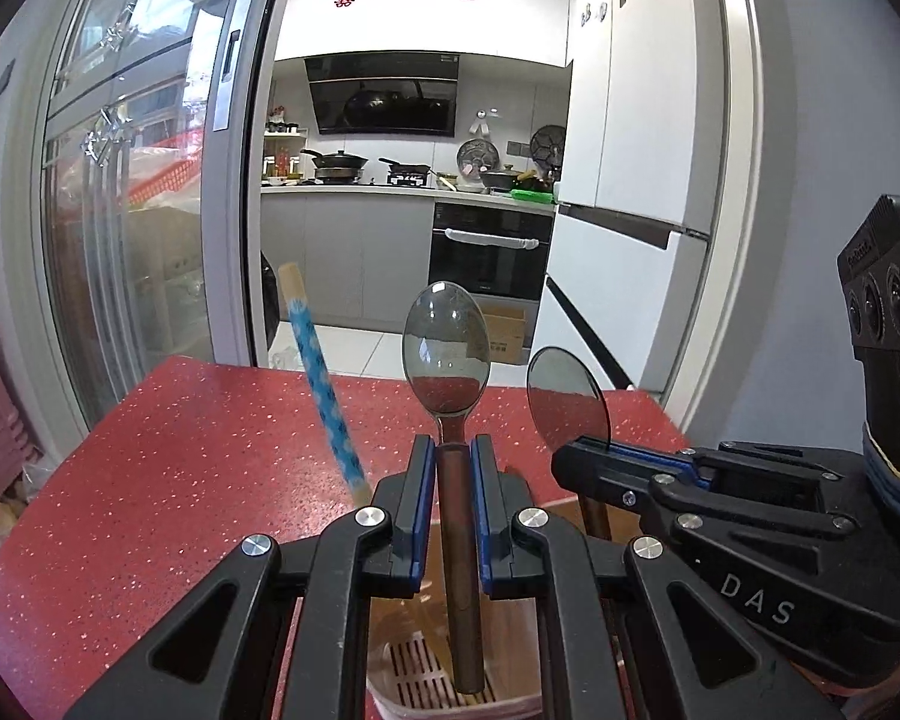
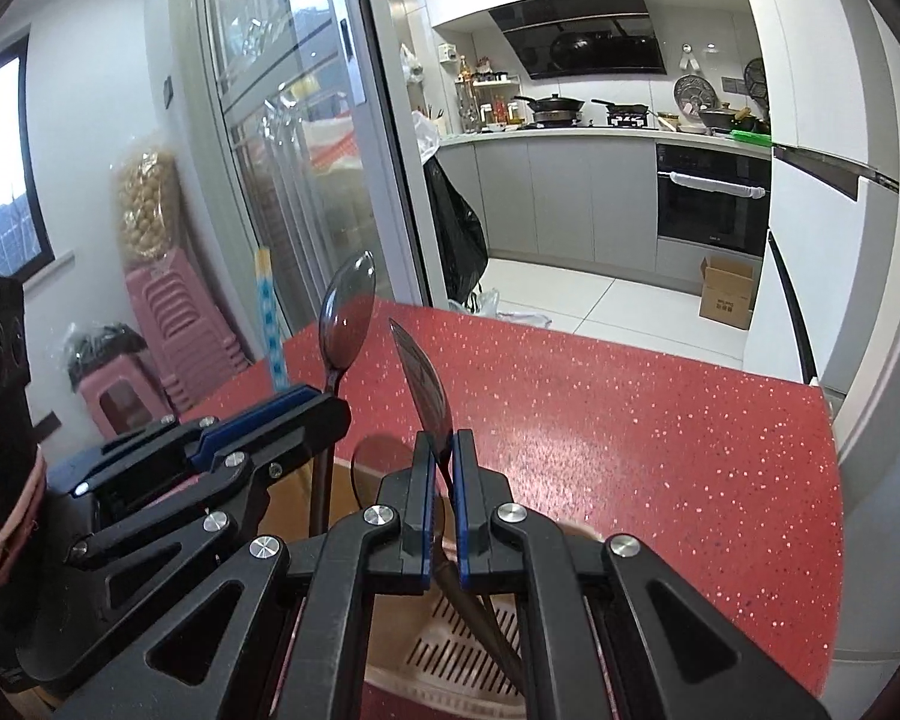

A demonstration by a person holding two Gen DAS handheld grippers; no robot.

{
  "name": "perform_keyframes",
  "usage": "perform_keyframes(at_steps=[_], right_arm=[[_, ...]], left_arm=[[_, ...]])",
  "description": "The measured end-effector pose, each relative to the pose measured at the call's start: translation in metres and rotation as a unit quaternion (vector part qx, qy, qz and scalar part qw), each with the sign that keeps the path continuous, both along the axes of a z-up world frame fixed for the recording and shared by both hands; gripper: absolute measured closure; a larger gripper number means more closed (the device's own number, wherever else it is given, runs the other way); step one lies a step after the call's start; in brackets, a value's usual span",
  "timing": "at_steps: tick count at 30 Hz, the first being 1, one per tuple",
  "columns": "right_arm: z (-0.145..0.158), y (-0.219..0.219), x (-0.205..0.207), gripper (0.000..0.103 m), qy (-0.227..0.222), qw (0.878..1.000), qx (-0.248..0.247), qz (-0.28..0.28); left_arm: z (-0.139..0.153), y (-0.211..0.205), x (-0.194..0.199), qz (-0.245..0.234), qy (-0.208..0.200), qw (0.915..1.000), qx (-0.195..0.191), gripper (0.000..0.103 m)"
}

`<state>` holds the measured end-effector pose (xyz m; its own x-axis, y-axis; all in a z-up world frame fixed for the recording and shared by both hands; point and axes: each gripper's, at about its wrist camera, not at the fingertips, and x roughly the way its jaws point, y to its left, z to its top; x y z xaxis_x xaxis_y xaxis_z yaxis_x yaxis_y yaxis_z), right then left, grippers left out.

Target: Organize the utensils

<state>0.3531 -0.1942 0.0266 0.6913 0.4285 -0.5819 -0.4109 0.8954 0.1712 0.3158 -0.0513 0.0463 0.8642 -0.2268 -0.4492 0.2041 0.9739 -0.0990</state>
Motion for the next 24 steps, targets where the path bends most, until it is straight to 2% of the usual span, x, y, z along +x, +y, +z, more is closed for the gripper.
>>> perform_keyframes(at_steps=[13,14,16,17,18,24], right_arm=[[-0.005,-0.008,0.008,0.096,0.038,0.999,0.007,-0.01],[-0.005,-0.009,0.008,0.094,0.039,0.999,0.006,-0.014],[-0.003,-0.011,0.008,0.083,0.044,0.999,0.011,-0.019],[-0.002,-0.012,0.007,0.072,0.046,0.999,0.014,-0.022],[0.0,-0.014,0.007,0.069,0.045,0.998,0.018,-0.025],[0.015,-0.021,-0.01,0.066,0.044,0.998,0.03,-0.042]], left_arm=[[0.007,0.018,-0.018,0.014,0.019,0.9997,-0.002,0.062],[0.008,0.019,-0.021,0.013,0.02,0.9997,-0.002,0.062],[0.008,0.022,-0.028,0.012,0.028,0.9995,-0.003,0.062],[0.007,0.023,-0.031,0.011,0.034,0.9994,-0.002,0.062],[0.006,0.026,-0.035,0.012,0.043,0.999,0.0,0.062],[-0.005,0.041,-0.061,0.018,0.097,0.9951,0.007,0.062]])
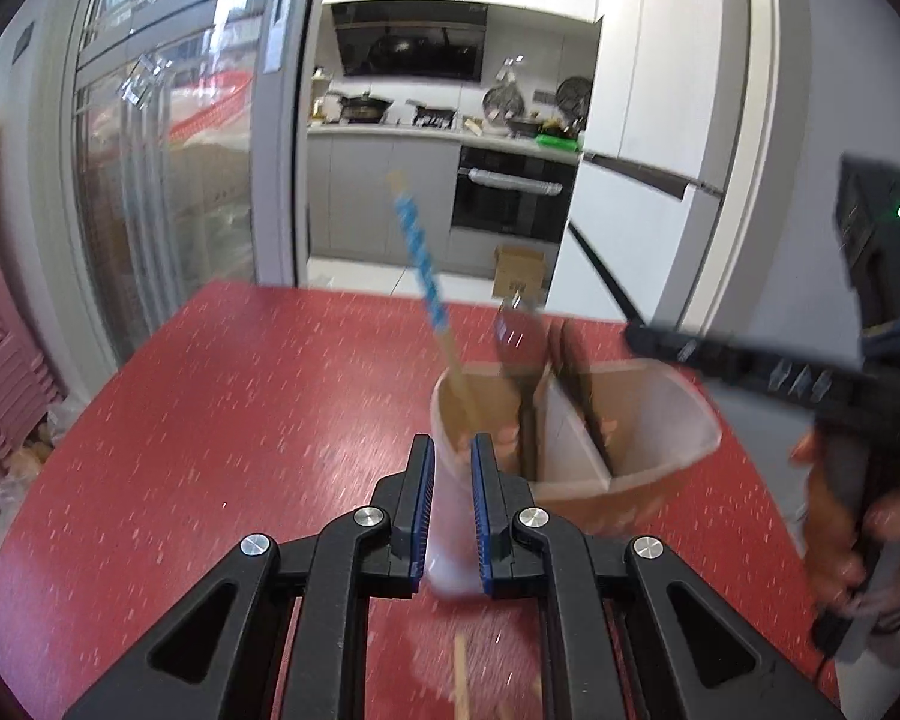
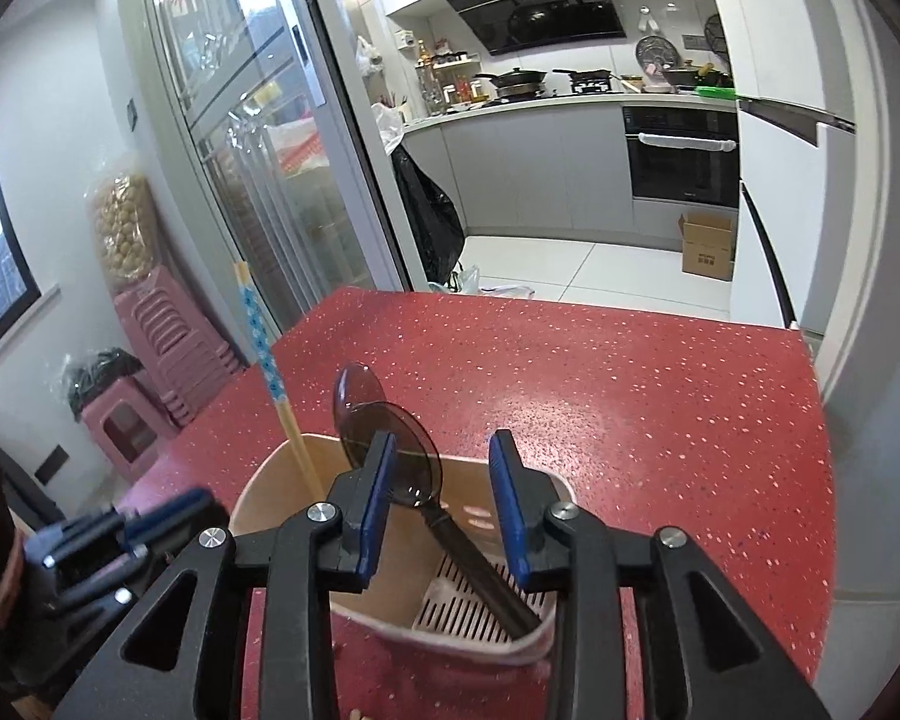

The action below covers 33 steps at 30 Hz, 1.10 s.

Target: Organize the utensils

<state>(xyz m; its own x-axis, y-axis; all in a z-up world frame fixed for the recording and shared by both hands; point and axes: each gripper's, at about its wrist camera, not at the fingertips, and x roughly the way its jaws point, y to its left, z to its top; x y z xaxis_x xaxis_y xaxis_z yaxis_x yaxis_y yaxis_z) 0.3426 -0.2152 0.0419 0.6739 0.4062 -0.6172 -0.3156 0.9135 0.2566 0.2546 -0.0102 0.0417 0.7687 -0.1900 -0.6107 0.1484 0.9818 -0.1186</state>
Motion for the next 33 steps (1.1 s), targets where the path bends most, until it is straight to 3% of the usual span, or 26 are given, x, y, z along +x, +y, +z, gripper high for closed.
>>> perform_keyframes(at_steps=[8,20,21,22,28,33], right_arm=[[-0.003,-0.005,-0.055,0.062,0.043,0.999,0.01,-0.007],[-0.077,-0.016,-0.138,0.062,0.182,0.982,0.021,-0.044],[-0.081,-0.017,-0.143,0.062,0.187,0.981,0.023,-0.047],[-0.086,-0.017,-0.149,0.062,0.193,0.98,0.025,-0.05],[-0.1,-0.014,-0.174,0.062,0.213,0.975,0.02,-0.06],[-0.114,-0.006,-0.187,0.062,0.221,0.974,0.001,-0.056]], left_arm=[[-0.03,0.021,-0.051,0.004,0.069,0.9974,0.021,0.062],[-0.082,0.043,-0.122,0.018,0.144,0.9894,-0.002,0.061],[-0.086,0.042,-0.126,0.016,0.149,0.9888,-0.002,0.051],[-0.088,0.041,-0.129,0.017,0.151,0.9884,-0.002,0.0],[-0.088,0.037,-0.145,0.024,0.128,0.9915,-0.001,0.0],[-0.1,0.036,-0.148,0.013,0.146,0.9884,0.041,0.0]])
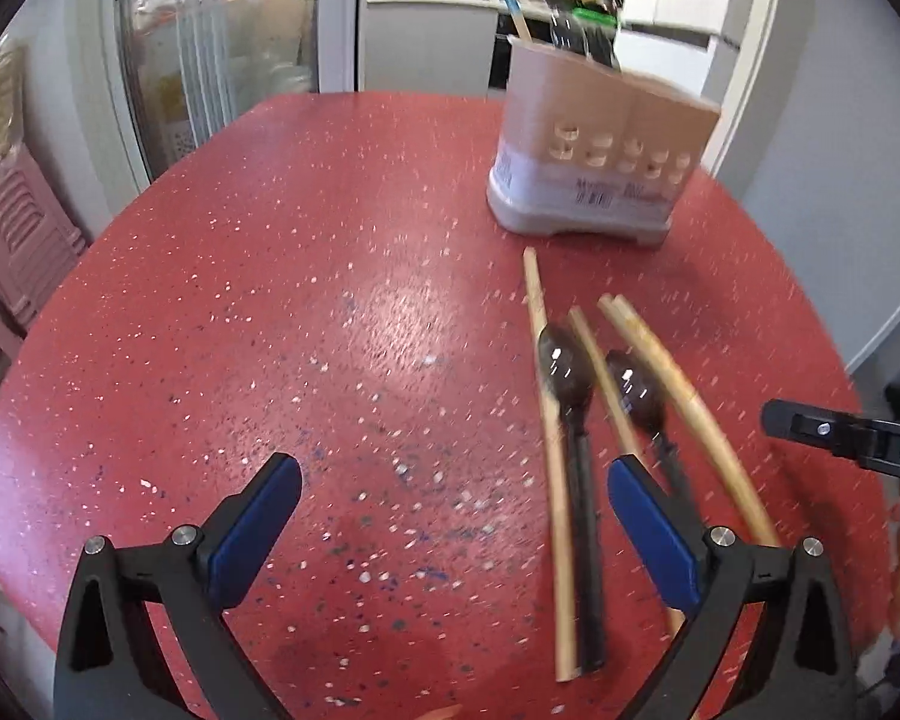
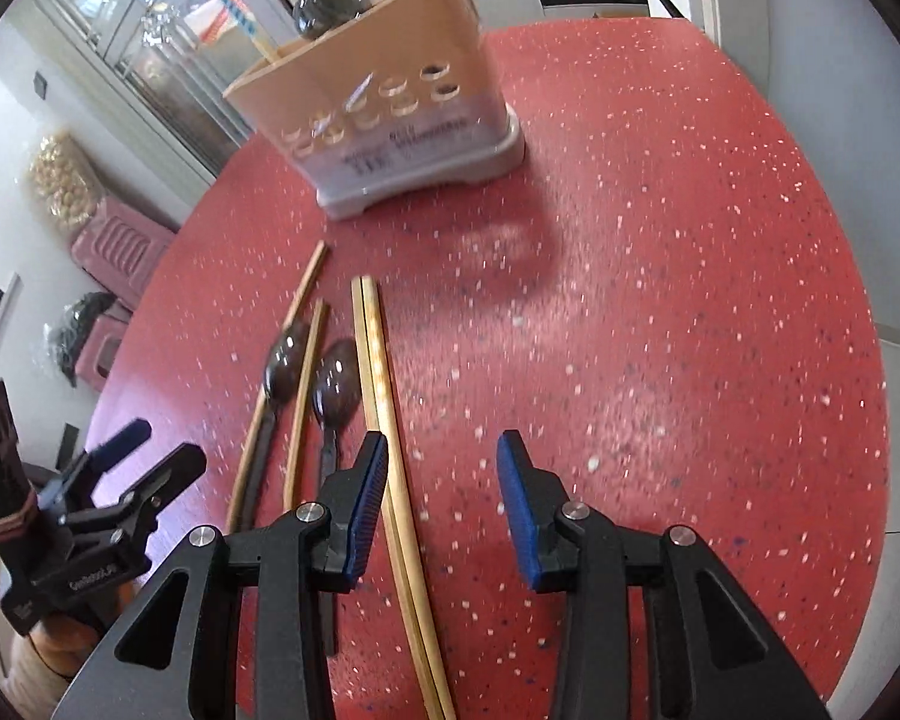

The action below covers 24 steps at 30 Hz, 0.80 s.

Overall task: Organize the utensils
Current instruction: 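Open both tools and move them back over the remaining utensils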

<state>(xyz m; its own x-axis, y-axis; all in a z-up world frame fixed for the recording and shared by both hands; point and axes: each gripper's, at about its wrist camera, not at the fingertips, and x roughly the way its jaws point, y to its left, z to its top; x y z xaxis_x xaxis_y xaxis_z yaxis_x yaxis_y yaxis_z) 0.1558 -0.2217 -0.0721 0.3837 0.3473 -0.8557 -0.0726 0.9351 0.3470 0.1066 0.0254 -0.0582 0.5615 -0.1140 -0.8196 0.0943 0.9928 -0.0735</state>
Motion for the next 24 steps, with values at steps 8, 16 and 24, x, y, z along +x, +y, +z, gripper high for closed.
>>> perform_keyframes(at_steps=[8,16,24], right_arm=[[-0.007,0.016,-0.009,0.062,-0.004,0.999,-0.043,0.018],[-0.01,0.022,-0.007,0.062,-0.004,0.997,-0.067,0.029],[-0.01,0.031,-0.008,0.062,-0.012,0.994,-0.098,0.048]], left_arm=[[-0.016,0.003,0.008,-0.008,0.026,0.9994,0.021,0.0],[-0.023,-0.001,0.014,-0.014,0.031,0.9991,0.027,0.0],[-0.021,-0.003,0.02,-0.01,0.031,0.999,0.03,0.0]])
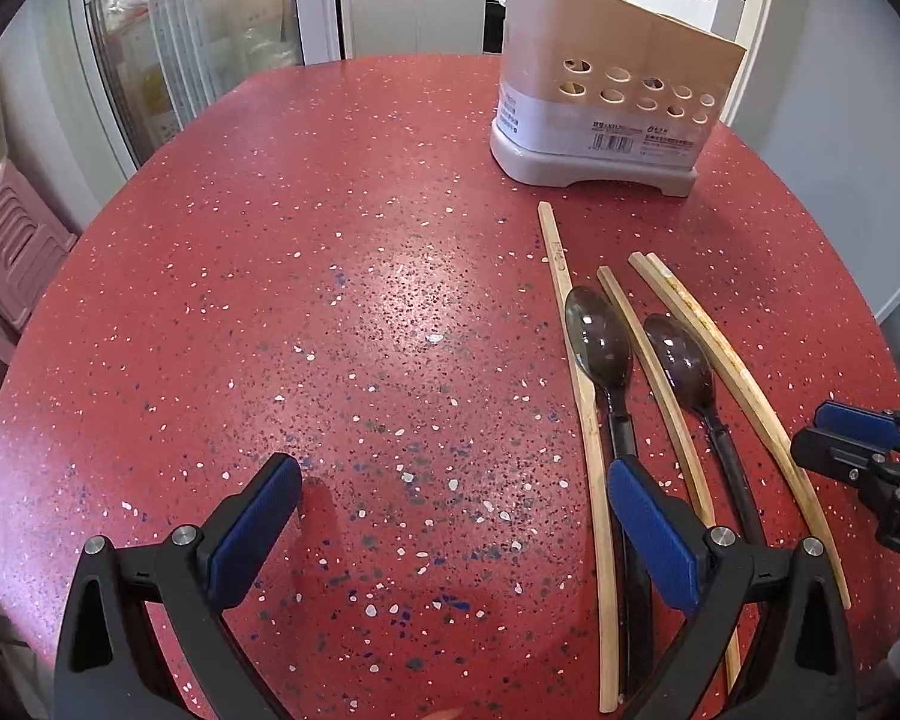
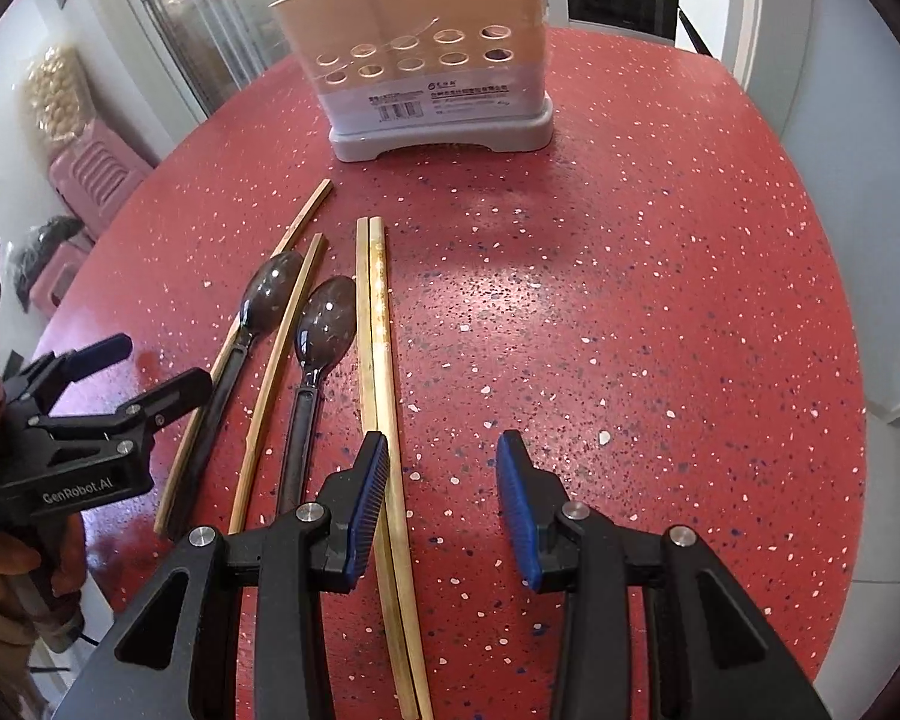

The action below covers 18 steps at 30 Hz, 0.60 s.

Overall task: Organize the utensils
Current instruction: 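Open both tools and move them back over the remaining utensils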

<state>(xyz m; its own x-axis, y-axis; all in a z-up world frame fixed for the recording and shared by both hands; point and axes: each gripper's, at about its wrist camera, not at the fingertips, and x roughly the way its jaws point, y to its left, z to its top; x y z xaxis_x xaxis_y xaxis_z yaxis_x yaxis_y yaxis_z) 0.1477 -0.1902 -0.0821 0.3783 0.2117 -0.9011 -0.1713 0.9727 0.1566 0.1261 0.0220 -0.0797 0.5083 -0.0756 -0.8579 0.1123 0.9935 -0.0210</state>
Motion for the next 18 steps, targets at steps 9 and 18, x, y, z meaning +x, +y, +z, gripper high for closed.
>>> perform_keyframes(at_steps=[9,18], right_arm=[[0.002,0.012,-0.003,0.062,-0.009,0.999,-0.035,0.021],[0.0,0.015,0.013,0.062,0.015,0.998,-0.055,0.02]], left_arm=[[-0.003,-0.004,0.008,-0.005,0.005,1.0,0.006,0.0],[-0.002,-0.012,0.025,-0.008,0.008,0.9994,0.033,0.0]])
